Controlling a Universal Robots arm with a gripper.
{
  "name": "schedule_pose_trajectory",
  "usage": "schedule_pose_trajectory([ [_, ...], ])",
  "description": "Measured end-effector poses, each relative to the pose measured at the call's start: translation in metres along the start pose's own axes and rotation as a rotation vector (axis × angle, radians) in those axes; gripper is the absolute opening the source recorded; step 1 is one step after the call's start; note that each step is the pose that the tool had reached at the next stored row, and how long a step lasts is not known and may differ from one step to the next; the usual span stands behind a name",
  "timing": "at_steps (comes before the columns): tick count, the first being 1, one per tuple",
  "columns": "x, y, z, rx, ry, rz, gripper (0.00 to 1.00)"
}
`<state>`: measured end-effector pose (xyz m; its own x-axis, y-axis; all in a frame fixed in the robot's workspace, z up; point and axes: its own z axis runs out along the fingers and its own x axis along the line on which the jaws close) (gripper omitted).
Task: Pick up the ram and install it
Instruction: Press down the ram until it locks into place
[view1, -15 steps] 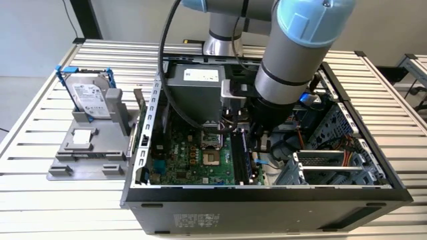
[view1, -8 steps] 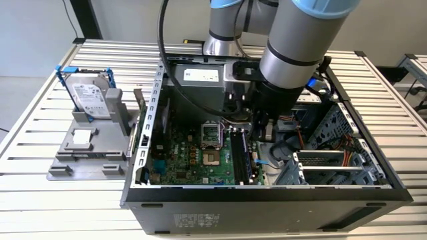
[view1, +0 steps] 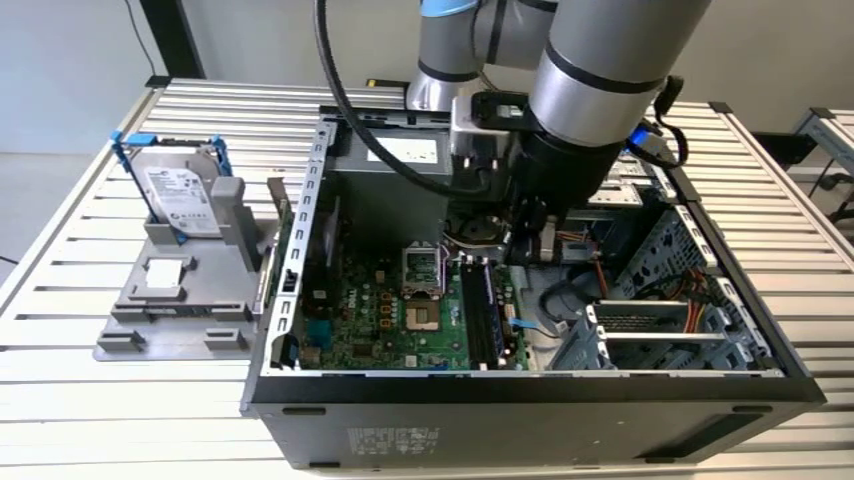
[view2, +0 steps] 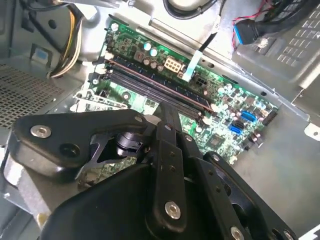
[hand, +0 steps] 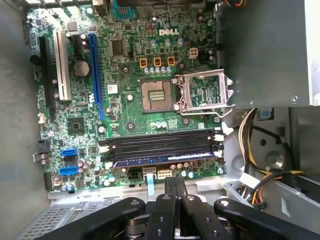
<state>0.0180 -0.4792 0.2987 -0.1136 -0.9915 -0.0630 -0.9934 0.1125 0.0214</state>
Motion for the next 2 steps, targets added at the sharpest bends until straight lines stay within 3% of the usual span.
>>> schedule_pose_trajectory([
  [2, 0.0000, 0.0000, 0.0000, 0.0000, 0.0000, 0.000, 0.00],
])
